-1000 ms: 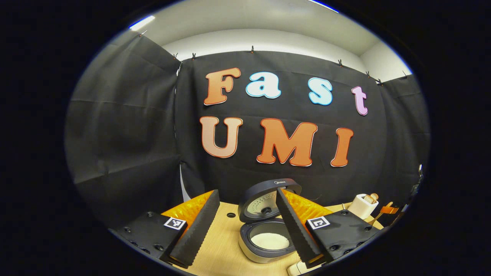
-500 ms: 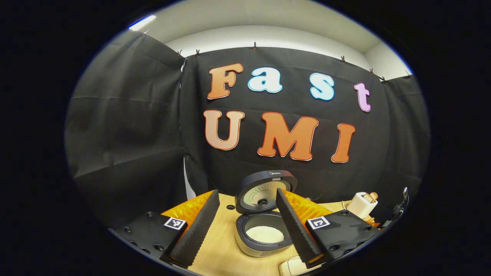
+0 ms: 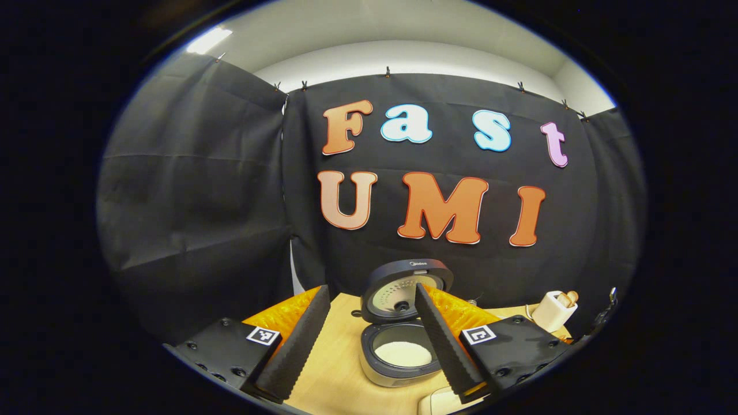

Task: Close the left gripper, press the button to open the rice cooker; take a wooden spoon from the chopstick holder with the right hand, scoop a spoonful of rice and pour it into the rice cooker, then put the wooden spoon back into the chopstick holder.

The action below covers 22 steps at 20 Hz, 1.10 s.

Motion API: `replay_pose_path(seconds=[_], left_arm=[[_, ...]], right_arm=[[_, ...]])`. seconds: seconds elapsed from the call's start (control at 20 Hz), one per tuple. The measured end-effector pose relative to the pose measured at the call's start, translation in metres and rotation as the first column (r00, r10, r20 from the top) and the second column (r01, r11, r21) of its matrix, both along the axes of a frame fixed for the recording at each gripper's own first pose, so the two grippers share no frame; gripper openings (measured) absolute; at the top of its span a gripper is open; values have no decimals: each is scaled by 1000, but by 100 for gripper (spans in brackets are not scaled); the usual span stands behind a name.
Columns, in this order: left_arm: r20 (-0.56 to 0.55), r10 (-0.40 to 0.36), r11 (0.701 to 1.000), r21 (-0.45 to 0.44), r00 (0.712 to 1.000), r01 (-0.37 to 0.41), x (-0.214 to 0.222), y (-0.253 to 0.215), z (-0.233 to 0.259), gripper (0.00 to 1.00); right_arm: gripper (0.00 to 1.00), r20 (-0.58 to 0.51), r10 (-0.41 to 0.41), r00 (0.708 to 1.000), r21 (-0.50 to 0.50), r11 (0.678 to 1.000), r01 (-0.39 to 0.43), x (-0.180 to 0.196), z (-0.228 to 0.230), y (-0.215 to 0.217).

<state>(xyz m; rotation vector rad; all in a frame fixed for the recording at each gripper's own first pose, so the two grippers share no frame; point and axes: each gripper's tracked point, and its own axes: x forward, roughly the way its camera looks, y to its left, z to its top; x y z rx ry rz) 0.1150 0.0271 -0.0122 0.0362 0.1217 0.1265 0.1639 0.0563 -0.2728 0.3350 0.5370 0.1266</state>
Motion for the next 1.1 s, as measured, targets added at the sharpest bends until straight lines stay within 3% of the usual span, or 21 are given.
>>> replay_pose_path(seconds=[0.05,0.1,0.2,0.35,0.75,1.1], left_arm=[[-8,-22,1000,-10,1000,22,0,-8,-3,99],[-6,-27,1000,-9,1000,27,0,-13,-3,99],[-10,-14,1000,15,1000,15,6,-14,-3,98],[-2,-42,999,14,999,42,14,-31,-1,97],[34,-78,997,25,996,78,60,-59,34,99],[44,-126,991,46,991,124,144,-81,72,99]], right_arm=[[51,-10,10,1000,-19,1000,-10,-4,3,-5],[49,-11,13,1000,-43,999,-14,-7,11,-9],[75,23,11,1000,-125,992,-8,-8,30,-23],[92,84,29,996,-226,974,-9,-13,76,-36],[94,268,23,963,-271,961,52,-23,199,-38],[94,326,13,945,-265,961,79,-38,227,-42]])
